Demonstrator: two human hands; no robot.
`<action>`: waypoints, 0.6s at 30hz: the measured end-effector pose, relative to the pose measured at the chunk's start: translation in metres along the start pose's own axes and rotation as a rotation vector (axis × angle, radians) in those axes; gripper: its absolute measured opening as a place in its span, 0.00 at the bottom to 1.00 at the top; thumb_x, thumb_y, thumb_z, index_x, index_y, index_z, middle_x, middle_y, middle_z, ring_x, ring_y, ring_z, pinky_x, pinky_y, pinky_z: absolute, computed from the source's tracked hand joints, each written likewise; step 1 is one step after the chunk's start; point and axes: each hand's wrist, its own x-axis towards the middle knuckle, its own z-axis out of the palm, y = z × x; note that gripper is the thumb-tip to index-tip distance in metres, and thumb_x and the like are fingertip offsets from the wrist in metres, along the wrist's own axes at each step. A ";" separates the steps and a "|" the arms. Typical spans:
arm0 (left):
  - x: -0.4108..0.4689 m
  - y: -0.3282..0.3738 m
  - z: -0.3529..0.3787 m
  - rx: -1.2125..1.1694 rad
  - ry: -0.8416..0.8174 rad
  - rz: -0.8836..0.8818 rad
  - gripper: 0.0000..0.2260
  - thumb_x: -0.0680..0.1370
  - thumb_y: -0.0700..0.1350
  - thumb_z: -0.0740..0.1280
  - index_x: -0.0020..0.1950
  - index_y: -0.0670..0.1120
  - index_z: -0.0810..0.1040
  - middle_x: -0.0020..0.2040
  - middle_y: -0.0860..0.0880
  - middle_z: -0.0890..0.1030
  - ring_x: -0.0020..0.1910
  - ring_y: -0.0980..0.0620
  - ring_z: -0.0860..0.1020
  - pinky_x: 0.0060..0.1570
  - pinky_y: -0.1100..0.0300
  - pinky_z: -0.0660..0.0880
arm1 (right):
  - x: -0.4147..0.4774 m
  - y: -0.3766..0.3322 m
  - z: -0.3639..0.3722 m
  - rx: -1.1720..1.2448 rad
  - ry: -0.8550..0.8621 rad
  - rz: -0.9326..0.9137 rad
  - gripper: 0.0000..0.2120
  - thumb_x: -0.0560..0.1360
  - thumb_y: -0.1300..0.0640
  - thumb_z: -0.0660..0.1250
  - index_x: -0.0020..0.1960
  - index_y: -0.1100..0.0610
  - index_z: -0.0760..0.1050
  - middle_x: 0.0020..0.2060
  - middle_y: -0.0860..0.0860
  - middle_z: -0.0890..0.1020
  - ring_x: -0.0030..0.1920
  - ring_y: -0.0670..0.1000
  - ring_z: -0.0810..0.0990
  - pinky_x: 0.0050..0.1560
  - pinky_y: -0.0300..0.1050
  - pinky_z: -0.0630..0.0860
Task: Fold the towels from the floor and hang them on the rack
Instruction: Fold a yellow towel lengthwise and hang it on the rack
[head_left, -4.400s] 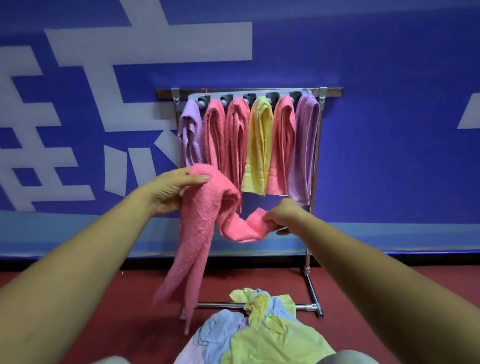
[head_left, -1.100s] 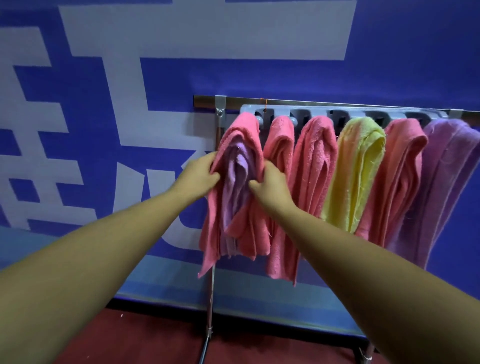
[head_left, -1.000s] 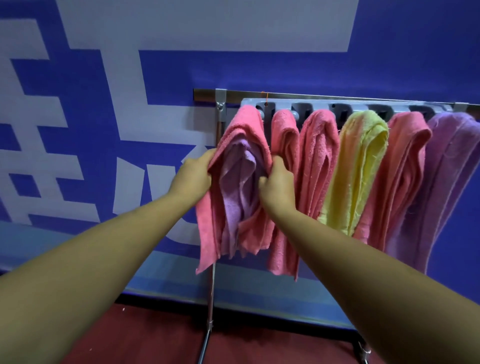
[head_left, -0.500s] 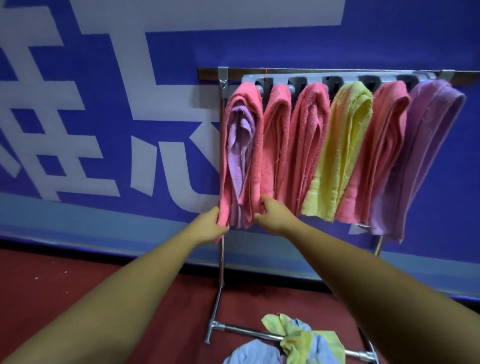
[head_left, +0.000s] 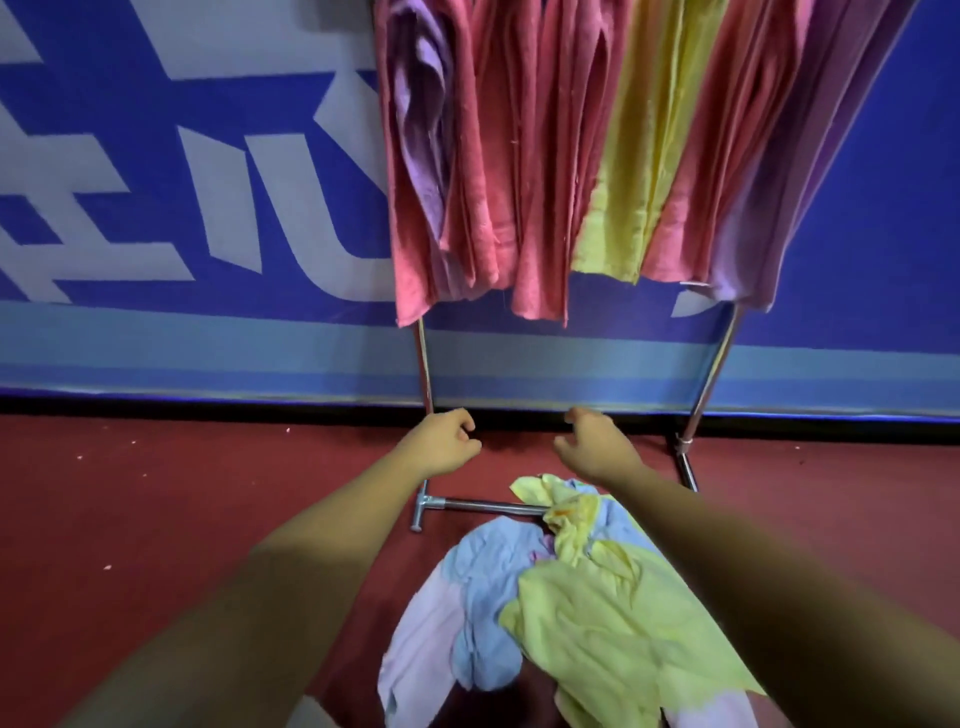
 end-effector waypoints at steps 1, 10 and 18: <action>0.003 -0.001 0.011 -0.007 -0.009 -0.008 0.12 0.75 0.45 0.68 0.57 0.44 0.78 0.50 0.47 0.83 0.50 0.48 0.81 0.53 0.60 0.74 | 0.000 0.011 0.006 -0.009 -0.010 0.014 0.21 0.72 0.49 0.63 0.58 0.63 0.74 0.56 0.63 0.80 0.59 0.64 0.78 0.59 0.55 0.75; 0.054 -0.020 0.114 0.058 -0.111 0.000 0.08 0.74 0.44 0.69 0.52 0.43 0.79 0.47 0.46 0.76 0.51 0.44 0.77 0.48 0.61 0.67 | 0.017 0.101 0.063 -0.147 -0.137 0.069 0.19 0.76 0.53 0.63 0.63 0.61 0.72 0.58 0.60 0.76 0.59 0.63 0.77 0.58 0.52 0.74; 0.089 -0.051 0.229 0.090 -0.378 -0.032 0.13 0.80 0.44 0.66 0.56 0.34 0.78 0.47 0.43 0.79 0.51 0.45 0.76 0.49 0.63 0.69 | 0.033 0.182 0.140 -0.107 -0.433 0.192 0.23 0.74 0.51 0.68 0.65 0.62 0.72 0.59 0.61 0.73 0.58 0.62 0.77 0.58 0.53 0.76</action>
